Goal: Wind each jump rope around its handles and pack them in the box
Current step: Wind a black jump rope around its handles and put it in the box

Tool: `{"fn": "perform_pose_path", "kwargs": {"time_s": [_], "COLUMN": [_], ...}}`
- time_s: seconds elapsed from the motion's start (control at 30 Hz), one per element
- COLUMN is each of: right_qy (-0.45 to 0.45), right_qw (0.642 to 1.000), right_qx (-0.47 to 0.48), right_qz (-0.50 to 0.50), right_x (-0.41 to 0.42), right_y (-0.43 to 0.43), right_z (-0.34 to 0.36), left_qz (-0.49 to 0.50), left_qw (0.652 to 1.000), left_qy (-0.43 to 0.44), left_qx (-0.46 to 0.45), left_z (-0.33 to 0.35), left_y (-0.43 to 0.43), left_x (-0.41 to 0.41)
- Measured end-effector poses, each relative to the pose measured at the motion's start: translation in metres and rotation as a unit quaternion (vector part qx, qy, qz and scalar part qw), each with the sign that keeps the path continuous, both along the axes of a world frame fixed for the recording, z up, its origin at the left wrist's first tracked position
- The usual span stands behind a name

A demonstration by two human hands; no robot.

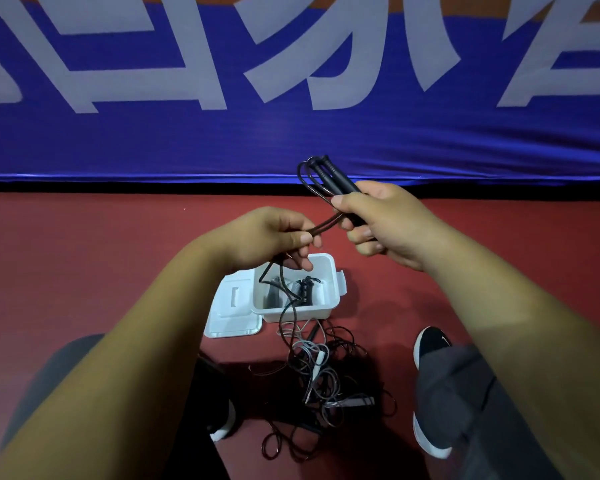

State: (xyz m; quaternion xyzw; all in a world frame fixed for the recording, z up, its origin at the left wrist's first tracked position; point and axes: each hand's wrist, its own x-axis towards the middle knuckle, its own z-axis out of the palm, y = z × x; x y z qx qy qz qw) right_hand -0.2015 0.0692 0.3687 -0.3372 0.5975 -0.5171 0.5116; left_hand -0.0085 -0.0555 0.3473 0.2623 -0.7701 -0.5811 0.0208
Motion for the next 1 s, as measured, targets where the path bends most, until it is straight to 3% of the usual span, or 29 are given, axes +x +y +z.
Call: {"fn": "perform_pose_path", "kwargs": {"time_s": [0.1, 0.47, 0.7, 0.87, 1.0], "right_qy": [-0.011, -0.046, -0.002, -0.025, 0.008], "right_qw": [1.000, 0.999, 0.997, 0.984, 0.959], "right_qx": [0.002, 0.006, 0.014, 0.050, 0.109], "right_qz": [0.002, -0.029, 0.071, 0.166, 0.262], "right_x": [0.004, 0.012, 0.021, 0.021, 0.020], "right_y": [-0.001, -0.005, -0.001, 0.005, 0.011], "right_z": [-0.004, -0.009, -0.005, -0.002, -0.005], "left_qz": [-0.010, 0.015, 0.046, 0.114, 0.030], "left_qw": [0.999, 0.999, 0.998, 0.991, 0.990], "left_qy": [-0.014, -0.041, -0.049, 0.061, 0.136], "left_qx": [-0.030, -0.006, -0.009, 0.024, 0.004], "left_z": [-0.003, -0.013, -0.013, -0.013, -0.007], "left_y": [0.005, 0.004, 0.005, -0.003, -0.010], "left_x": [-0.004, -0.001, 0.000, 0.002, 0.005]}}
